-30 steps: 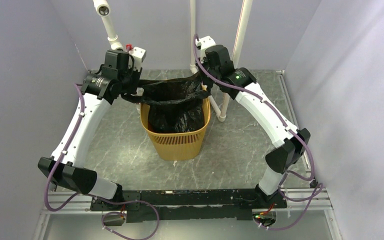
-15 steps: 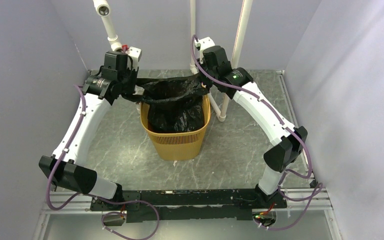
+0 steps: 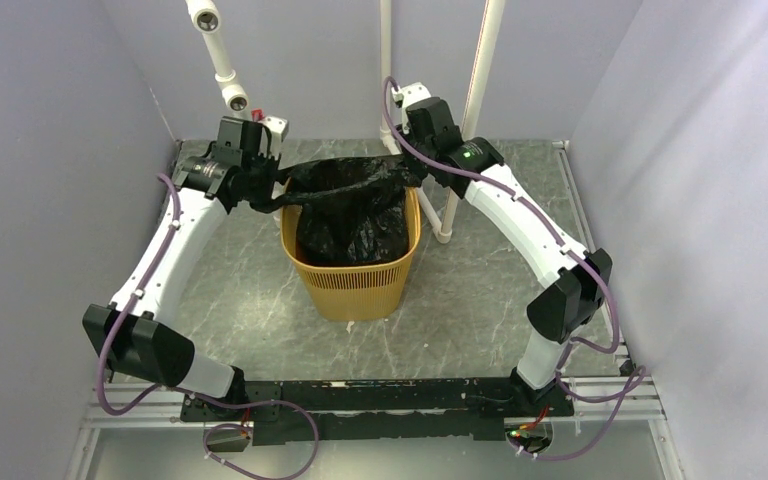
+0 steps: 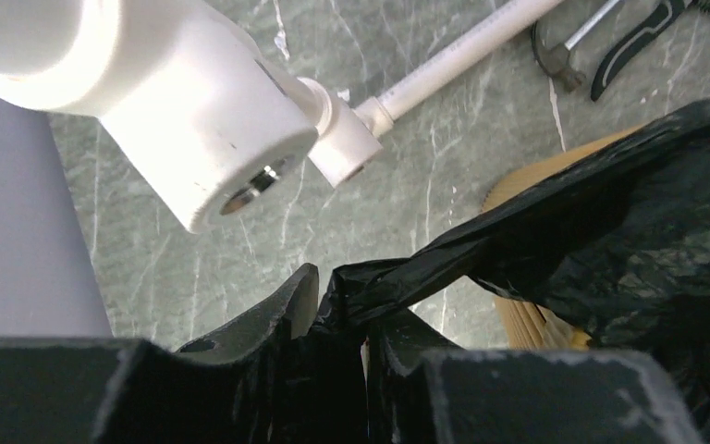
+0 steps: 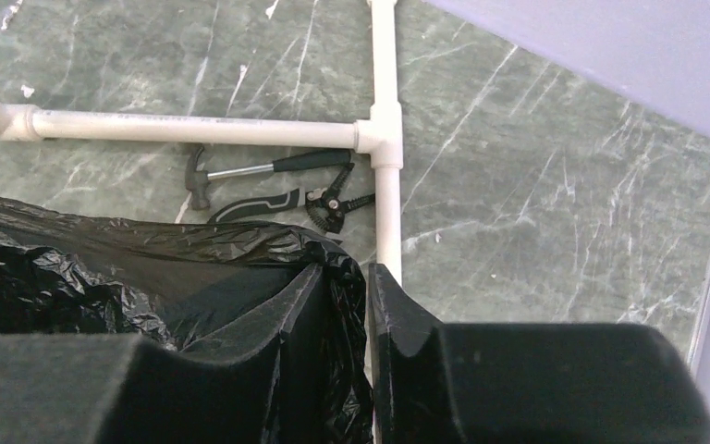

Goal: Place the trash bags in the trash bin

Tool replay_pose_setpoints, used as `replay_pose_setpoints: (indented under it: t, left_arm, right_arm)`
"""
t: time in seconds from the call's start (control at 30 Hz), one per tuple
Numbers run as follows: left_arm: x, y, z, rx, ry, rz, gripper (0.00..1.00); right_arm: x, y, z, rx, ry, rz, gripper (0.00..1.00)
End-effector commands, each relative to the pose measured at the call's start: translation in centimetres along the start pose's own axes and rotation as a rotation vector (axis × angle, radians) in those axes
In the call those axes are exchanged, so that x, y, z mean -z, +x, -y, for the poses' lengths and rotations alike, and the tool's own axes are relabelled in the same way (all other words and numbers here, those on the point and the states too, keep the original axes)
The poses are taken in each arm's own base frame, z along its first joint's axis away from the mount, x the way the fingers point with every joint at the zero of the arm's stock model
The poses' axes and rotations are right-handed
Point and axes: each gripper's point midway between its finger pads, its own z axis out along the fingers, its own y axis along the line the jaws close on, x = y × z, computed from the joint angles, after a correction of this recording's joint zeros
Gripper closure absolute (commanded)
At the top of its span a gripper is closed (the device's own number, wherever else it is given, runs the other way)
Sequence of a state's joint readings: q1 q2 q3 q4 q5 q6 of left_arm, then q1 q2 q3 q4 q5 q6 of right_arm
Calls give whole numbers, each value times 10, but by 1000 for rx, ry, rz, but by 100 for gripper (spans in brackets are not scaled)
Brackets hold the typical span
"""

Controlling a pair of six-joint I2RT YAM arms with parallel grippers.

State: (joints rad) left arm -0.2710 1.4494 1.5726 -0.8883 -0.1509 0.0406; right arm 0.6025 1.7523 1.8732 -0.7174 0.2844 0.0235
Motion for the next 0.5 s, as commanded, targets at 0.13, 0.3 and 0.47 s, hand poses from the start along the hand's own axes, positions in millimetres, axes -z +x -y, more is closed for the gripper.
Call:
replay_pose_setpoints:
  t: [0.13, 0.3, 0.47]
  left_arm:
    - [14, 11, 11, 37, 68, 11, 70]
    - [21, 20, 19, 81, 104, -2, 68]
    - [29, 26, 25, 110, 136, -10, 65]
  right_arm:
    - [10, 3, 3, -2, -9, -1, 67]
    - [19, -2, 4, -3, -21, 10, 60]
    - [35, -17, -4, -13, -87, 57, 46]
